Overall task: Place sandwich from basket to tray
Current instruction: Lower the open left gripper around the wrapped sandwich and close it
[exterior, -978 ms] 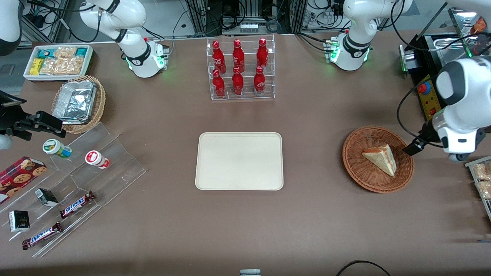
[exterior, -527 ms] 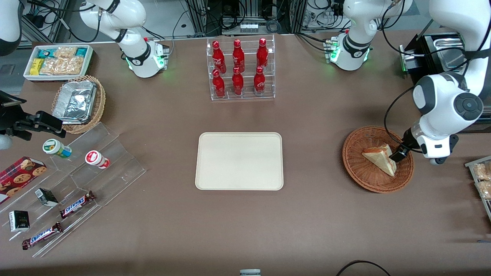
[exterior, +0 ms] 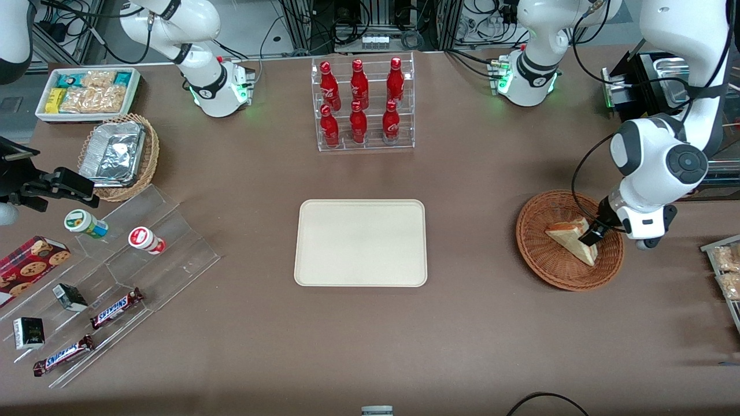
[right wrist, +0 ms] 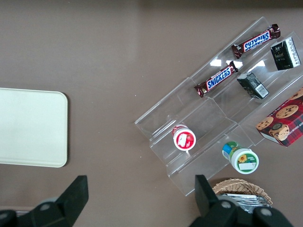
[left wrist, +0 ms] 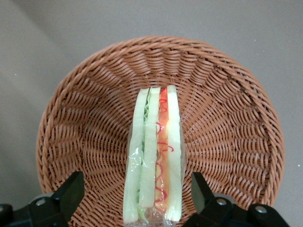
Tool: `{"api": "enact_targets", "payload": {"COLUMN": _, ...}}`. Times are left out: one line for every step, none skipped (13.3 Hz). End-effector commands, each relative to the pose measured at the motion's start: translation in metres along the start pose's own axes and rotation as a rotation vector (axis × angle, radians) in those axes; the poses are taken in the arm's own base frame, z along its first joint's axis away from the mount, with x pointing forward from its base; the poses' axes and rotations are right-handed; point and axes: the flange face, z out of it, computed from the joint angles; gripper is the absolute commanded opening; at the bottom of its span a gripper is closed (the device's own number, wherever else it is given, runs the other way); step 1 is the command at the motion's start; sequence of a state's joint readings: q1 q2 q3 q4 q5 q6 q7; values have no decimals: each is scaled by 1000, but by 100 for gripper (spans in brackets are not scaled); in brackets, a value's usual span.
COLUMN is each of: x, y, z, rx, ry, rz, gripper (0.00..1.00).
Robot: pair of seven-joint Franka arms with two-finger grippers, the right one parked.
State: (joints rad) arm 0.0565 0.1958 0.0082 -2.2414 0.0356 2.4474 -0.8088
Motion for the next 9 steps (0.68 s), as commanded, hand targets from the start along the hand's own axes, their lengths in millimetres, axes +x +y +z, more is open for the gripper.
{"api": "enact_targets", "payload": {"x": -9, "y": 9, "z": 7, "rx": -18, "ry": 4, "rz": -24, "gripper": 100}}
{"api": "enact_targets", "payload": {"x": -12, "y": 11, "z": 11, "rx": -19, "ry": 4, "rz": -24, "gripper": 100}}
{"api": "enact_targets", "payload": {"x": -15, "y": 14, "z": 14, "rx": -19, "ry": 4, "rz": -20, "gripper": 100}}
{"api": "enact_targets", "payload": {"x": -18, "y": 16, "z": 20, "rx": -13, "ry": -1, "rz": -14, "gripper": 100}}
{"api": "enact_targets", "payload": {"x": -18, "y": 16, "z": 22, "rx": -11, "ry": -3, "rz": -14, "gripper": 97}}
{"api": "enact_targets", "payload": {"x": -18, "y": 16, "z": 23, "rx": -7, "ry": -6, "rz": -14, "gripper": 82}}
{"api": "enact_targets", "payload": {"x": -19, "y": 15, "z": 24, "rx": -4, "ry": -9, "rz": -12, "gripper": 58}}
{"api": "enact_targets", "payload": {"x": -19, "y": 15, "z": 24, "rx": -1, "ry": -10, "rz": -10, "gripper": 38}}
{"api": "enact_targets", "payload": {"x": -18, "y": 16, "z": 21, "rx": 0, "ry": -10, "rz": -5, "gripper": 24}}
